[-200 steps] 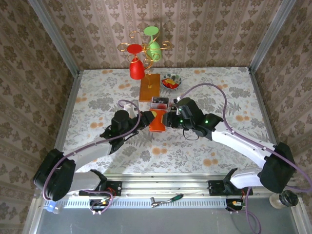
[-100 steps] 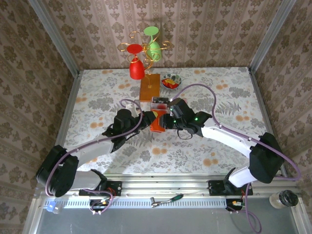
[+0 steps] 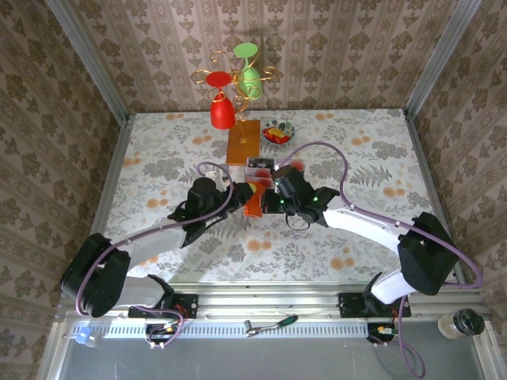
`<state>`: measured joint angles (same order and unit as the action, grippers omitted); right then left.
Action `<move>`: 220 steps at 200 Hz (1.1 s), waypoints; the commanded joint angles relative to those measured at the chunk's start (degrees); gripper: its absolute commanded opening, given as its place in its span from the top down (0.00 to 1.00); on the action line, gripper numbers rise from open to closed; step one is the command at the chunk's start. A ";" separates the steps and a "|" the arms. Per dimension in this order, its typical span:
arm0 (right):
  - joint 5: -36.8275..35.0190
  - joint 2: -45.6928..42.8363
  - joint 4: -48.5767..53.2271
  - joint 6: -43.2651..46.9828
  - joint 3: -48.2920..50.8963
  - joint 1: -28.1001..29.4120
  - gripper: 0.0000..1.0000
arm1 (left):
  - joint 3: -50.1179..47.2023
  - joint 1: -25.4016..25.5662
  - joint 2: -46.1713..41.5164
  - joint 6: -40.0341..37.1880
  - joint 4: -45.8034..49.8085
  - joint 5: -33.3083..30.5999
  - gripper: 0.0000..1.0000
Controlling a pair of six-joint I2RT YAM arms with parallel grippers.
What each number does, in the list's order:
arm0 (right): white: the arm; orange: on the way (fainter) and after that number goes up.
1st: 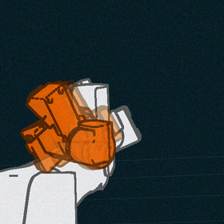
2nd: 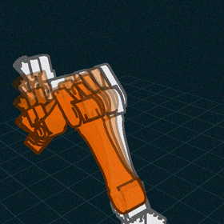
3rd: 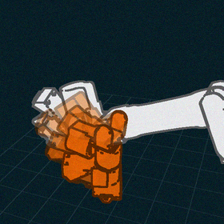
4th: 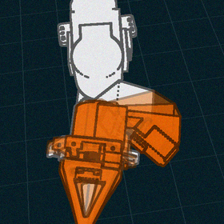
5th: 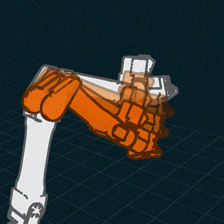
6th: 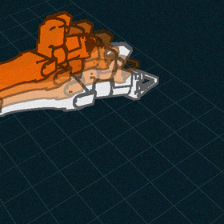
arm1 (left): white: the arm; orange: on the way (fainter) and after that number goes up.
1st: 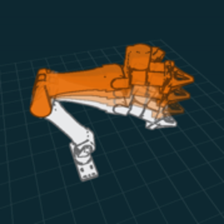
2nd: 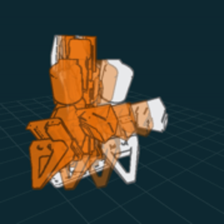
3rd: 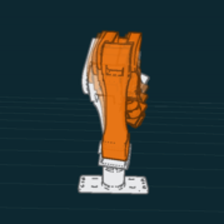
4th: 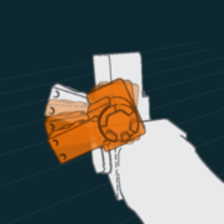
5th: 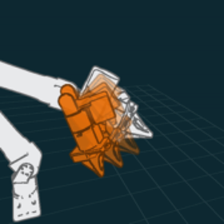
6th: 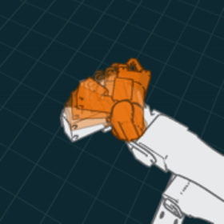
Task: Put the credit cards into the card holder
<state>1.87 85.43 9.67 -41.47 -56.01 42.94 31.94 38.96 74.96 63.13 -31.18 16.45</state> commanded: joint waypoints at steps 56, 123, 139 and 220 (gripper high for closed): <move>-3.90 -1.40 3.03 -2.58 11.45 -6.15 1.00 | 2.25 1.17 -2.10 0.06 -5.47 0.35 1.00; 0.20 -4.48 1.71 -2.71 13.74 -7.85 1.00 | 2.22 1.30 -3.03 0.15 -4.91 0.08 1.00; 2.26 -9.22 2.23 -2.88 13.95 -8.08 0.88 | 2.41 0.97 -3.23 0.08 -4.72 0.38 1.00; 13.60 -20.56 -5.70 -7.81 10.50 -9.71 0.25 | 0.49 -2.75 -1.91 7.73 -16.08 3.35 1.00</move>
<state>9.87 62.81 8.88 -46.46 -42.78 33.34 32.45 36.49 73.21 67.48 -40.23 17.89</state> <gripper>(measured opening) 0.733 0.102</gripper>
